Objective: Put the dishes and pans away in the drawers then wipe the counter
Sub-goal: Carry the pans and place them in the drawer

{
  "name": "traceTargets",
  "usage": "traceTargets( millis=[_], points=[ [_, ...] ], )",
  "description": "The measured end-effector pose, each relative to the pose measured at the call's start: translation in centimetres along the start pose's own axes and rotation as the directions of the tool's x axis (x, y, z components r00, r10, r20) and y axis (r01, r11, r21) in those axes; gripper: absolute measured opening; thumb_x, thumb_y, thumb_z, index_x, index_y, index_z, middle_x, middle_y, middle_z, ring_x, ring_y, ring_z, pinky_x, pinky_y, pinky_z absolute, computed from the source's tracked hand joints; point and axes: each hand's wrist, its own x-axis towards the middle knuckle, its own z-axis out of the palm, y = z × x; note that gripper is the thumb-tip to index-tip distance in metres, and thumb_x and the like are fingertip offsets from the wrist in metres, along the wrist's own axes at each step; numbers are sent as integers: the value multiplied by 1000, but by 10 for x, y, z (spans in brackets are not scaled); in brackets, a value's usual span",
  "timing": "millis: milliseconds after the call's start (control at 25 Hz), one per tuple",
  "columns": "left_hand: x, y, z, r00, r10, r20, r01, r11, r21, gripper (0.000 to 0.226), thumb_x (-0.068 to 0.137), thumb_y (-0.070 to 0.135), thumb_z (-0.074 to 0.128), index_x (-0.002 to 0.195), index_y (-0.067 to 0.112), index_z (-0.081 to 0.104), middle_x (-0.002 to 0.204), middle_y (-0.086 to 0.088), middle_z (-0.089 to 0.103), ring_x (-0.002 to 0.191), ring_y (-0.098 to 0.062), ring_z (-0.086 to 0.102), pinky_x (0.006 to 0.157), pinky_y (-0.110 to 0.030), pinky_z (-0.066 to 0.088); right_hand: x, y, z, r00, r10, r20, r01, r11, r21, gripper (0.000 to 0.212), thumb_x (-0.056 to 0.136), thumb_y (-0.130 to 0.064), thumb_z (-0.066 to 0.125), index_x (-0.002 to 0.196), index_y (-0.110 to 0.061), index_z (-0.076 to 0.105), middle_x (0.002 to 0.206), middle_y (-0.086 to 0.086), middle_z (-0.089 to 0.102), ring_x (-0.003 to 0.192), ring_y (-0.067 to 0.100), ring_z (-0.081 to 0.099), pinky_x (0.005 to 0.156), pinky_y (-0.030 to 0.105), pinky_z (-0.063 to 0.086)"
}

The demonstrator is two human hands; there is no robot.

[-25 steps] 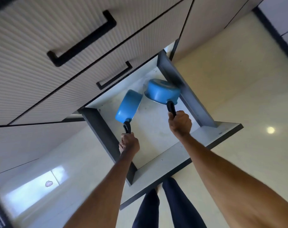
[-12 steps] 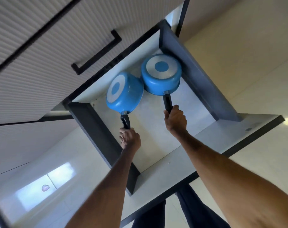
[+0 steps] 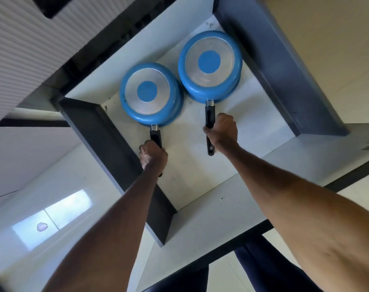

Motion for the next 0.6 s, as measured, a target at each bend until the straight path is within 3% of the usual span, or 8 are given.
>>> traceTargets(
  millis=[320,600],
  points=[
    [-5,-4,0,986,149,-79,-136,979,148,42,95,28,70,127,3,56,126,-18,58,113,-36,62,89,-42,51,-9,-22,24,999,10,32,-14,992,121,44,84,-38,80,106,-4,62,111,14,66,99,34,68,74,35,50],
    [-48,-11,-38,953,285,-99,-254,936,243,44,94,23,70,130,3,54,125,-16,59,111,-33,64,89,-44,54,-68,-35,-24,991,-13,137,13,1000,-4,41,99,-34,65,124,-2,58,129,17,60,117,36,62,91,39,52]
  ],
)
